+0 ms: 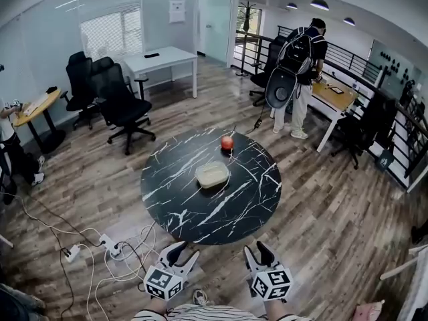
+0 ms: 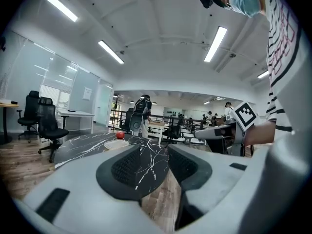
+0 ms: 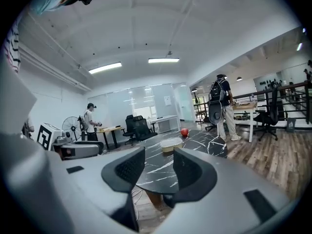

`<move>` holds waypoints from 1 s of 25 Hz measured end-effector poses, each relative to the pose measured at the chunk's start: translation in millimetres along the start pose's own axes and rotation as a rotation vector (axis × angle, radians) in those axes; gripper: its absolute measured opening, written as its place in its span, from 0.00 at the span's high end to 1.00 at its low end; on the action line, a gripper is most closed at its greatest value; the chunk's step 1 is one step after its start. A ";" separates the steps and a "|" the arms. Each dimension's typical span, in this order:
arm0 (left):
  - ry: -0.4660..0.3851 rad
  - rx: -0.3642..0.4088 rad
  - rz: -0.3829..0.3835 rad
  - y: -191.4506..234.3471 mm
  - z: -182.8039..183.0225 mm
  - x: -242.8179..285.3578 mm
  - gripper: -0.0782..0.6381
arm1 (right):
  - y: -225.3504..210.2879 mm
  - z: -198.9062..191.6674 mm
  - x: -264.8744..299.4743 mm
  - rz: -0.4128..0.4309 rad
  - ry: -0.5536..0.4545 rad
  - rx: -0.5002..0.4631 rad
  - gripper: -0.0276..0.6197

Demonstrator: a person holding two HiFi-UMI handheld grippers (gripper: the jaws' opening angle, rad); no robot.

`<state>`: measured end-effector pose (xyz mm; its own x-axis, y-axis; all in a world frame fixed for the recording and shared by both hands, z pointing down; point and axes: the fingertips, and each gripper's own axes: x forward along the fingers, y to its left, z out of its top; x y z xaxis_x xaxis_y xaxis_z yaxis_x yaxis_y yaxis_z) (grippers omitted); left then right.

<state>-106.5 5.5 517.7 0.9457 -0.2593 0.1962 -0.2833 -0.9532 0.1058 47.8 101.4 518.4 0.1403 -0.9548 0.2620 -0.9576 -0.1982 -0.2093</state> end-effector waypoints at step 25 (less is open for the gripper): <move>0.045 -0.016 0.029 127.0 4.7 123.5 0.68 | -76.0 24.5 190.8 0.018 0.119 -0.122 0.69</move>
<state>-24.9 -148.3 550.9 0.9289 -0.2796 0.2429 -0.3138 -0.9425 0.1149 153.5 -71.2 561.2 0.0994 -0.9236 0.3702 -0.9841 -0.1463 -0.1005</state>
